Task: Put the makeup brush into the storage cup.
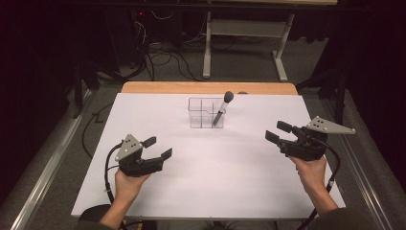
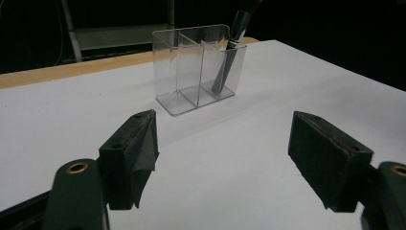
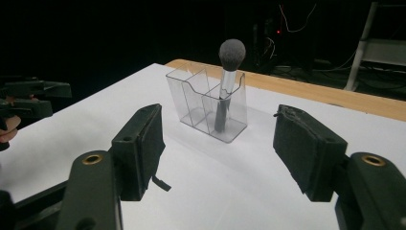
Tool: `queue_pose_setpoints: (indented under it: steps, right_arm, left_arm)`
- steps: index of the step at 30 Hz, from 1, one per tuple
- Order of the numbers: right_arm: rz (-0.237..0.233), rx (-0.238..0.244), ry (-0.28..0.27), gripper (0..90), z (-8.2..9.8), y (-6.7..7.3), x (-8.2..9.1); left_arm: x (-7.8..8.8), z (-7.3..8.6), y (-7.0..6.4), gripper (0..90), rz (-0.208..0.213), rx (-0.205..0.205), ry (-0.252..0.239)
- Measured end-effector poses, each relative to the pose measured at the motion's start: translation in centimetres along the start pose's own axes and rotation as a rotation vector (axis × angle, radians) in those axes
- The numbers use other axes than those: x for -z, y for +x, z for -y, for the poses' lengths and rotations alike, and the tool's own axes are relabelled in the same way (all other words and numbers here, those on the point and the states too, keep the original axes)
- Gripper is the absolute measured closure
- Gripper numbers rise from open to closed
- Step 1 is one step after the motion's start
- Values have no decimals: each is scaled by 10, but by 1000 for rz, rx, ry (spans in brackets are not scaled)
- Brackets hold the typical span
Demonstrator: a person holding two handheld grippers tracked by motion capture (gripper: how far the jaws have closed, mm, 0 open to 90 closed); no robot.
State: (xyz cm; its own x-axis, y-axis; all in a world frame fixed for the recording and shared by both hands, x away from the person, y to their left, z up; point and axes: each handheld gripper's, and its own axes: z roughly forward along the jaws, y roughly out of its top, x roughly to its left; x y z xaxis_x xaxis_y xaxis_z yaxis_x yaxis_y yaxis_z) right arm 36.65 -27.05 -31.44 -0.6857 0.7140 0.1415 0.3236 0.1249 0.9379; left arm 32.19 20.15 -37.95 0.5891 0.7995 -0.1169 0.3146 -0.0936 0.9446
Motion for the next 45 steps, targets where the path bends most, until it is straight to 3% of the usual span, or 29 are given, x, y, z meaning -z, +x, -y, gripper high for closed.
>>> queue_pose_setpoints:
  steps: [23, 45]
  right_arm:
    - [-1, -25, -18, 351, 21, 2, 11]
    - [-11, -18, 3, 350, 39, 7, 8]
  left_arm:
    - [1, 0, 0, 259, -1, -6, 2]
    - [1, 0, 0, 259, 1, -6, 3]
